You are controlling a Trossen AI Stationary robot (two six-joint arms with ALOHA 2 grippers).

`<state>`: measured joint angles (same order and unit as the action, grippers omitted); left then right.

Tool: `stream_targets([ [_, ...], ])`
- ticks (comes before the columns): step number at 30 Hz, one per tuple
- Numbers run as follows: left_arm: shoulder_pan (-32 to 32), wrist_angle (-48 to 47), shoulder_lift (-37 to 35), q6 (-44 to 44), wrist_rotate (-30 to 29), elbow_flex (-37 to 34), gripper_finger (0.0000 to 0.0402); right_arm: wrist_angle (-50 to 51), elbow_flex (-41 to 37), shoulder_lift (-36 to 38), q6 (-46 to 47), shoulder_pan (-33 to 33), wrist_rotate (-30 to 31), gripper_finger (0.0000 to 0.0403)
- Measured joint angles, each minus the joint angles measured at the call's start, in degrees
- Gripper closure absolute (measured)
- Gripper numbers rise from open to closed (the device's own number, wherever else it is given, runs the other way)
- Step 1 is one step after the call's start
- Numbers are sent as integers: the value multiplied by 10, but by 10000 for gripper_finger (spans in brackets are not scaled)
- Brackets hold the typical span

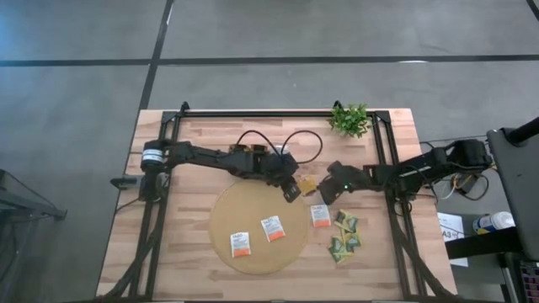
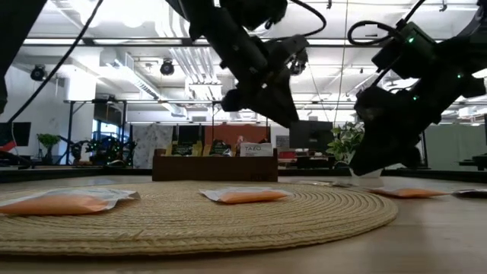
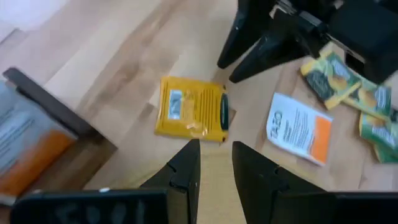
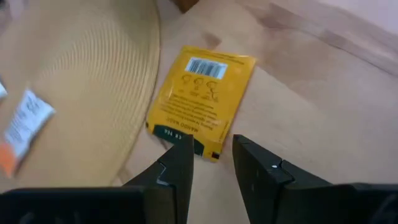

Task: Pick & Place Tea
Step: Put the yellow tea bag into the middle section of the wooden organizer

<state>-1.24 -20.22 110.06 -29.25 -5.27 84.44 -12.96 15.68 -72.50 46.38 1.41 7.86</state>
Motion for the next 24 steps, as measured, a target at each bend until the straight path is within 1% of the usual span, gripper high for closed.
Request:
stream_targets([
  [3, 5, -6, -9, 1, -9, -3, 314, -26, 0, -27, -51, 0, -8, 291],
  [6, 8, -7, -13, -7, -12, -3, 314, -44, 11, -54, -81, 0, -11, 291],
  [14, 16, -19, -13, -11, -22, -3, 314, -36, 71, -121, -179, 0, -19, 291],
  [18, 16, -19, -13, -10, -24, -3, 314, -20, 92, -167, -194, 0, -20, 291],
  [21, 16, -19, -13, -8, -24, -3, 314, 4, 101, -179, -196, 0, -43, 291],
  [24, 16, -10, -13, 4, -24, -3, 314, 24, 100, -163, -196, -6, -83, 291],
])
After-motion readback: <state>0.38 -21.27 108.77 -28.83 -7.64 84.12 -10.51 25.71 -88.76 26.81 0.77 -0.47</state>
